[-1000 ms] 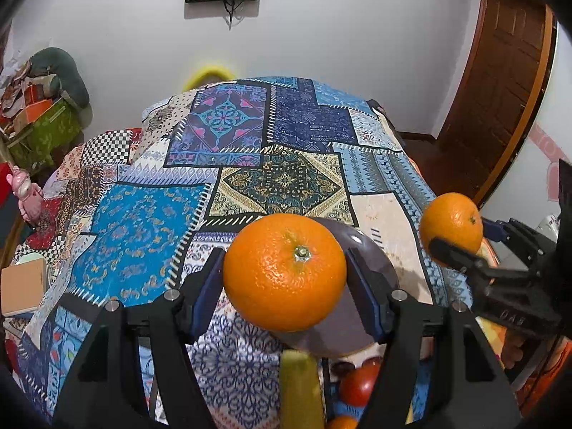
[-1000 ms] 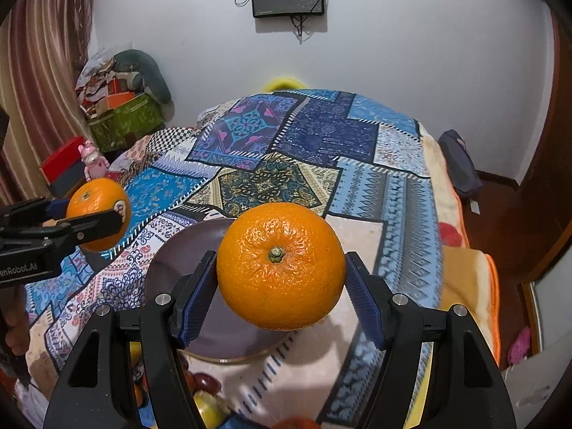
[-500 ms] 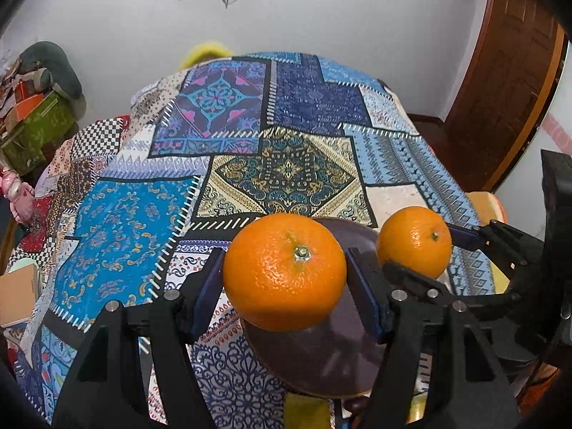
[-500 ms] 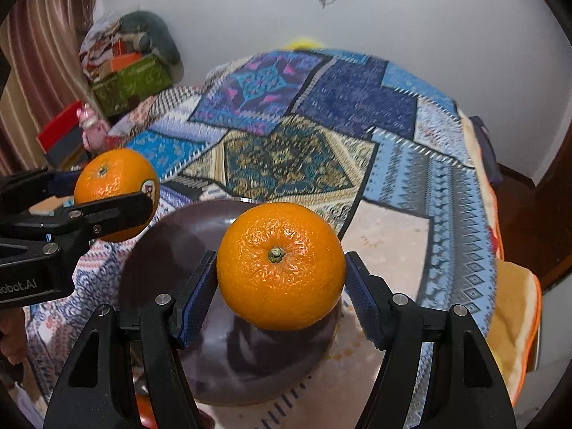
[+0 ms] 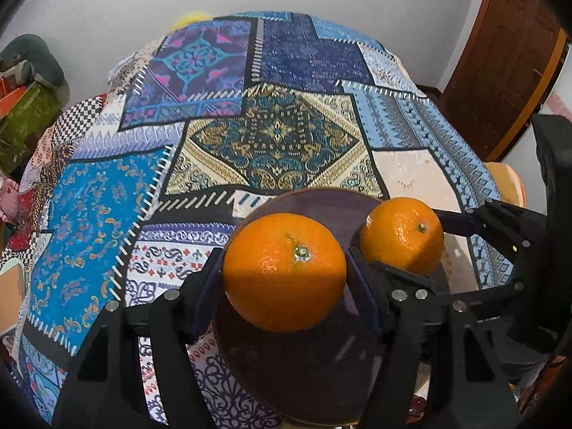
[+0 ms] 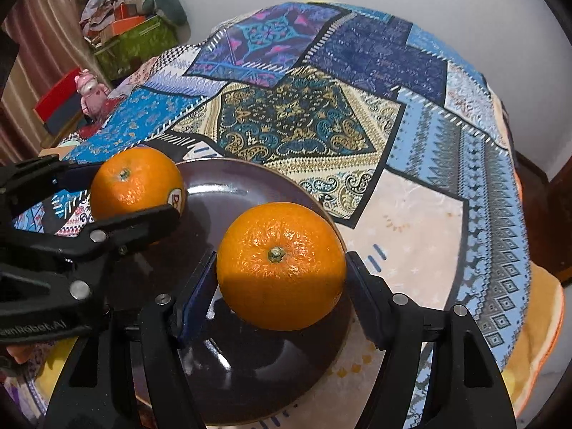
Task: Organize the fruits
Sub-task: 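Carry the oranges onto the dark plate and open both tools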
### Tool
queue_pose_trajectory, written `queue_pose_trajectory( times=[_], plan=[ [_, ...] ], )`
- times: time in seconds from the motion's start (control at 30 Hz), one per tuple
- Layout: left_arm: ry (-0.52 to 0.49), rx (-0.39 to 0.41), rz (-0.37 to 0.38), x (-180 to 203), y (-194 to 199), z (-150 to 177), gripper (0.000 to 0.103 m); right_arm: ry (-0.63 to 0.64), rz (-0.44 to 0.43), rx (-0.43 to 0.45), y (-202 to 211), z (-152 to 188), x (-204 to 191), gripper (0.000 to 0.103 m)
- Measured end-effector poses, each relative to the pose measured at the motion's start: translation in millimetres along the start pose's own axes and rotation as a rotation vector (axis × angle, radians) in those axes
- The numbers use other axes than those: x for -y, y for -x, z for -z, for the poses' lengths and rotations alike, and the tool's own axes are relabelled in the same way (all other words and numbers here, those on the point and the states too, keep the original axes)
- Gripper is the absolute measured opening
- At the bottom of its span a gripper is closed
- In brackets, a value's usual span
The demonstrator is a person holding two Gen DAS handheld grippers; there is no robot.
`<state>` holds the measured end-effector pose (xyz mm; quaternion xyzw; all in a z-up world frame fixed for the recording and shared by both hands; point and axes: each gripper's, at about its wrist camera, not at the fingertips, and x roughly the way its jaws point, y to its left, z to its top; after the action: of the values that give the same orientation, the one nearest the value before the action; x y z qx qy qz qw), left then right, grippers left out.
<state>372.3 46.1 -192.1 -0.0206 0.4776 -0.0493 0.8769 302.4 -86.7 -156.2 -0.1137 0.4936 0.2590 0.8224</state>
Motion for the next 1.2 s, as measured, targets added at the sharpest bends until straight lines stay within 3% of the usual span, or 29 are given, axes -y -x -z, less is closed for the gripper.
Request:
queue_pose_trajectory(
  times=[0.43, 0.67, 0.93, 1.2],
  plan=[
    [0.035, -0.069, 0.036, -6, -16, 4, 0.066, 0.052, 0.007, -0.038, -4, 1, -6, 0.068],
    [0.039, -0.043, 0.033, -5, -2, 4, 0.067, 0.058, 0.006, -0.012, 9, -1, -5, 0.069],
    [0.044, 0.027, 0.016, -9, 42, 9, 0.067, 0.034, 0.030, 0.051, 45, 5, -4, 0.069],
    [0.009, 0.140, -0.002, 3, 113, 25, 0.068, -0.015, 0.067, 0.176, 113, 25, -3, 0.069]
  ],
)
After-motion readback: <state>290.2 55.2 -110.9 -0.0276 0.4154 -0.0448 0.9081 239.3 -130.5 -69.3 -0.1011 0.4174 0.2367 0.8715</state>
